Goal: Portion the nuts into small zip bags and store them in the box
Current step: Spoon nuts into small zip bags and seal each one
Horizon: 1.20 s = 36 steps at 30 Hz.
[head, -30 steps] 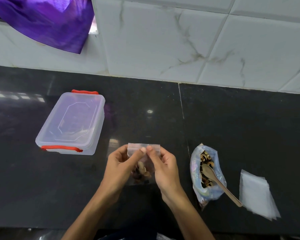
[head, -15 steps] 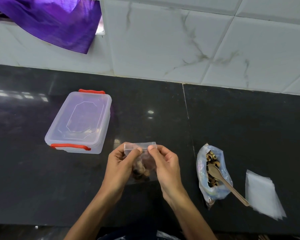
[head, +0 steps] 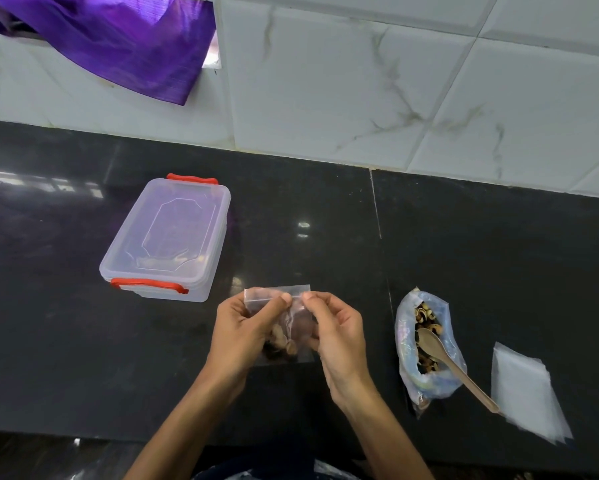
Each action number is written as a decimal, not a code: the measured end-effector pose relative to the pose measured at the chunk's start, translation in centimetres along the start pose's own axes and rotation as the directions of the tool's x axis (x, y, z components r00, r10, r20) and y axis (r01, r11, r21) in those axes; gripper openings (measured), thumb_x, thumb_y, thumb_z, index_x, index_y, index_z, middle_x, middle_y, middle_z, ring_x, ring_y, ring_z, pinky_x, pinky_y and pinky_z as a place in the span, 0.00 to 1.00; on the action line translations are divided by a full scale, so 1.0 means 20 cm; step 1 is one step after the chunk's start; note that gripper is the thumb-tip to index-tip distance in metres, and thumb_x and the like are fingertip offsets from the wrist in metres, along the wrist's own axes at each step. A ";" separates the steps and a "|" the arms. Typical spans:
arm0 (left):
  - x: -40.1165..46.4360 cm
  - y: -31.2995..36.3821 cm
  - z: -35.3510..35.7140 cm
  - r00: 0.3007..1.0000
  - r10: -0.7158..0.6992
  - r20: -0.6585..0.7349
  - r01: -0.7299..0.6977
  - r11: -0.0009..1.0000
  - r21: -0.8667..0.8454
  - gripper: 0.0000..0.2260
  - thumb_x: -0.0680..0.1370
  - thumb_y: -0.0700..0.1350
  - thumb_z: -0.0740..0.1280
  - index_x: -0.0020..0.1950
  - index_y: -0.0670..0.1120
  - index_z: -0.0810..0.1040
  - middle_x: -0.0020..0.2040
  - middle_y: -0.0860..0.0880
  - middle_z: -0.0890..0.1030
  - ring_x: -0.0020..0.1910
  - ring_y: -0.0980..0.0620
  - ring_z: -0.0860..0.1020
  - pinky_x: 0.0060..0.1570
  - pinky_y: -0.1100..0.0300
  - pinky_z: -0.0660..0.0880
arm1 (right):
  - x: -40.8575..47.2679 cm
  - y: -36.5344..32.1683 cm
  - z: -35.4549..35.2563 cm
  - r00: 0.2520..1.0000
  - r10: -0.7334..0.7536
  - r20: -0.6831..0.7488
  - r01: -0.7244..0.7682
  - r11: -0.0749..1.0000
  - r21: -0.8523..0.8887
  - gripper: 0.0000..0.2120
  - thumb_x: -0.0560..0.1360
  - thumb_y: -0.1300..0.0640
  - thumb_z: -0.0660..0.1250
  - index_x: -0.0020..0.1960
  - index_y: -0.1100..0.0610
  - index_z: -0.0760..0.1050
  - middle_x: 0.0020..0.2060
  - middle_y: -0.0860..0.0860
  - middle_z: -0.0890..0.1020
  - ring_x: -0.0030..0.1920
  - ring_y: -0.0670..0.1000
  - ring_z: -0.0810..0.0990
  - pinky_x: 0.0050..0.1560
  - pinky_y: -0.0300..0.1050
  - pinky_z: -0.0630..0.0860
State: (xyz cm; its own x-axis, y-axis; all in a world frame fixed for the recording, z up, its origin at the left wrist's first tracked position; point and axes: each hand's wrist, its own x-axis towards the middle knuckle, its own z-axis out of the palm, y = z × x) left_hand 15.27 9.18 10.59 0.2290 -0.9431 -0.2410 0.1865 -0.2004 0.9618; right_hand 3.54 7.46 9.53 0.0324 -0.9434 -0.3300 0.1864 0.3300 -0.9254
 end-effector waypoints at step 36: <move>-0.01 -0.05 0.00 0.998 -0.035 0.056 0.042 0.992 -0.116 0.07 0.77 0.38 0.65 0.39 0.39 0.77 0.37 0.45 0.81 0.37 0.48 0.80 0.36 0.59 0.77 | -0.04 0.01 -0.03 0.998 -0.045 0.050 0.046 0.999 -0.016 0.09 0.77 0.56 0.64 0.49 0.61 0.80 0.40 0.55 0.85 0.41 0.52 0.84 0.40 0.42 0.79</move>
State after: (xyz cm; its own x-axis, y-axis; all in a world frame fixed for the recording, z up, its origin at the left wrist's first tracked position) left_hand 15.09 9.60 9.70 0.1689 -0.9487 -0.2672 0.3053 -0.2074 0.9294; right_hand 3.03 8.33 9.54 0.0729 -0.9577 -0.2785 0.1722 0.2871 -0.9423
